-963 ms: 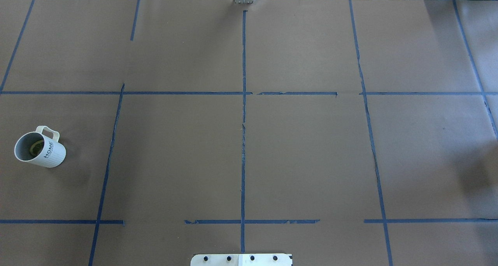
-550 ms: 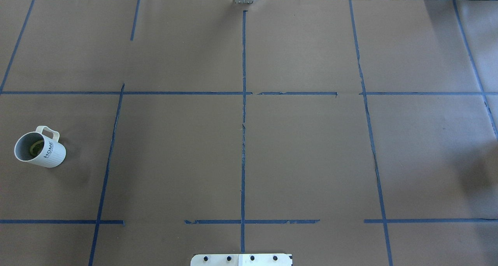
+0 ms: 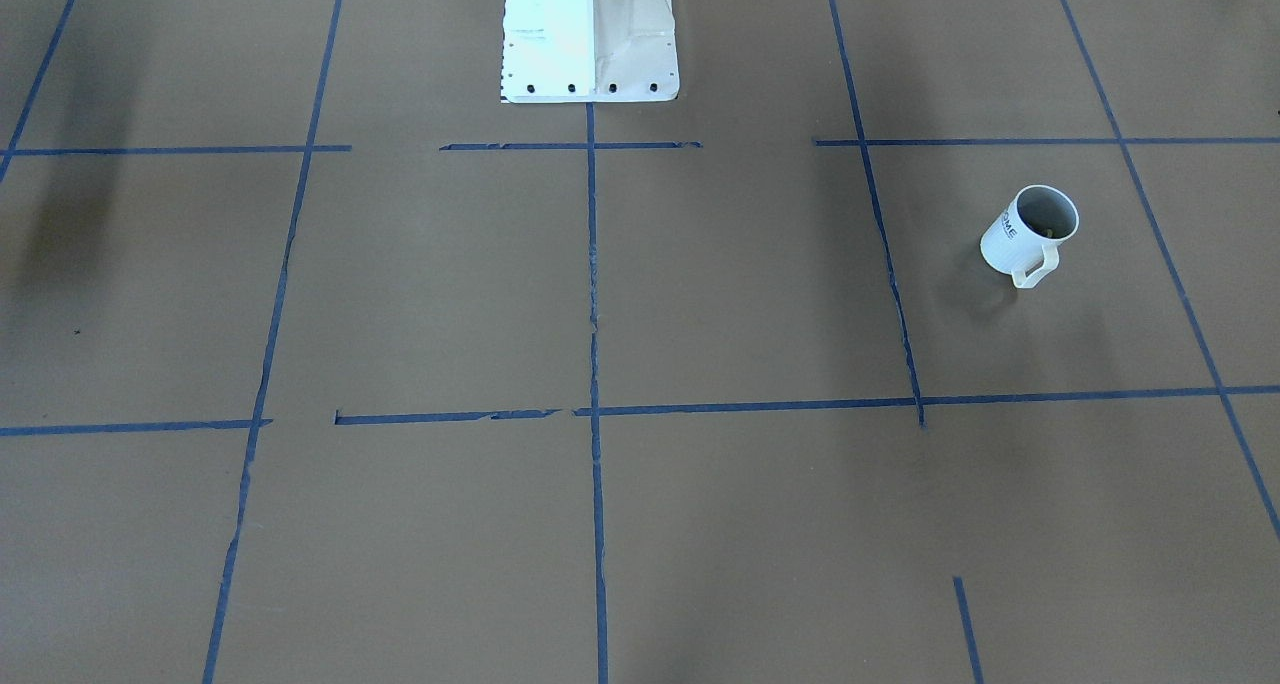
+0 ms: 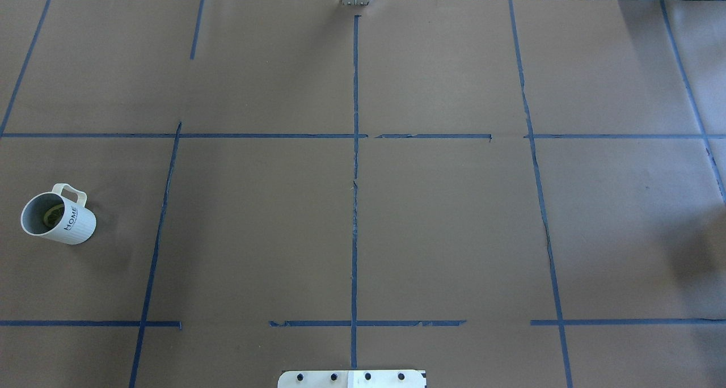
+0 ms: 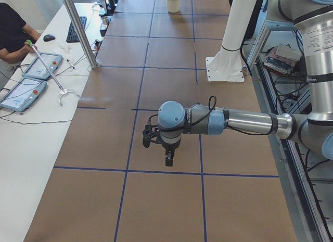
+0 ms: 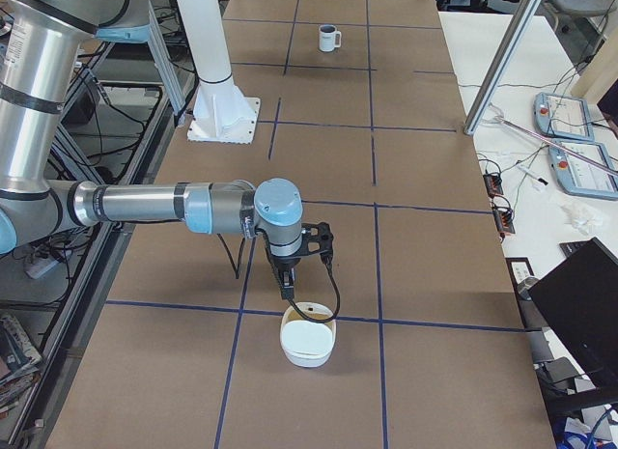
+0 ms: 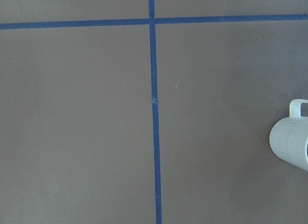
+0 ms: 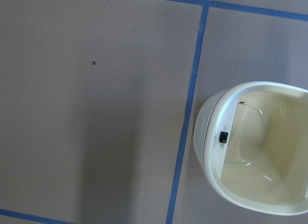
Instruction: Left arm hands cup to right arm to dump lemon
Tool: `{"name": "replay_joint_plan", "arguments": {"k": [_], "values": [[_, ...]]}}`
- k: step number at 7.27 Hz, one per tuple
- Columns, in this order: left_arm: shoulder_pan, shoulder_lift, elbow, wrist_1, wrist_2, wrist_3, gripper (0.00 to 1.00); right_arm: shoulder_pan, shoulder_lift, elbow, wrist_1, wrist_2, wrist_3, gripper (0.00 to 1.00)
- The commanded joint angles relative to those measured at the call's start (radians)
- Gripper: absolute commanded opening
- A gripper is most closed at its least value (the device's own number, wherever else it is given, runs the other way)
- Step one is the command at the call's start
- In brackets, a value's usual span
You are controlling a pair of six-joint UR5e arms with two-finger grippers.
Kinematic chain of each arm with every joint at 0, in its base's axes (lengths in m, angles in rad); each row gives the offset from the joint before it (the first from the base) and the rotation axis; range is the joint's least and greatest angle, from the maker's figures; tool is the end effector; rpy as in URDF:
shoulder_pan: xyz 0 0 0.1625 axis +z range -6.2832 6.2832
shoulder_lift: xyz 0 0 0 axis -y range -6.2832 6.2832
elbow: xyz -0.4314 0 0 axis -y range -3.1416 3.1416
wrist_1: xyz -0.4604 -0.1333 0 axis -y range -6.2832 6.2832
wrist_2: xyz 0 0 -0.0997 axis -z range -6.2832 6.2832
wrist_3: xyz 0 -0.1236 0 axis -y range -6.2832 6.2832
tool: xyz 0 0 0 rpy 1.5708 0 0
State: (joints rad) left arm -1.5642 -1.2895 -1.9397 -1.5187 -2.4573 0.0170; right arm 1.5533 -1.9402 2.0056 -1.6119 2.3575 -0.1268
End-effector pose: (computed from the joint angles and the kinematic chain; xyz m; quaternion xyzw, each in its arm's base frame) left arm -0.0346 -0.4415 0.6112 0.0183 0.4287 0.0183 0.9031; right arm 0.0387 -0.4062 0.6195 0.0321 -0.3821 -0.0712 0.9208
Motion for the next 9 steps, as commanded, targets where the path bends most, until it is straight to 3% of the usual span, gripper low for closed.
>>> {"name": "replay_joint_plan", "arguments": {"k": [1, 3, 4, 5, 9], "values": [[0.065, -0.004, 0.001, -0.078, -0.065, -0.143, 1.00, -0.001, 0.001, -0.016, 0.007, -0.001, 0.003, 1.00], [0.214, -0.005, 0.011, -0.280, -0.057, -0.413, 1.00, -0.001, 0.001, -0.018, 0.009, 0.037, 0.003, 1.00], [0.293, -0.005, 0.013, -0.344, -0.016, -0.481, 1.00, -0.001, 0.001, -0.016, 0.010, 0.039, 0.001, 1.00], [0.365, -0.005, 0.014, -0.401, 0.086, -0.549, 1.00, -0.002, 0.004, -0.016, 0.012, 0.039, -0.004, 1.00], [0.473, -0.076, 0.076, -0.416, 0.135, -0.637, 1.00, -0.015, 0.006, -0.016, 0.066, 0.075, -0.005, 1.00]]}}
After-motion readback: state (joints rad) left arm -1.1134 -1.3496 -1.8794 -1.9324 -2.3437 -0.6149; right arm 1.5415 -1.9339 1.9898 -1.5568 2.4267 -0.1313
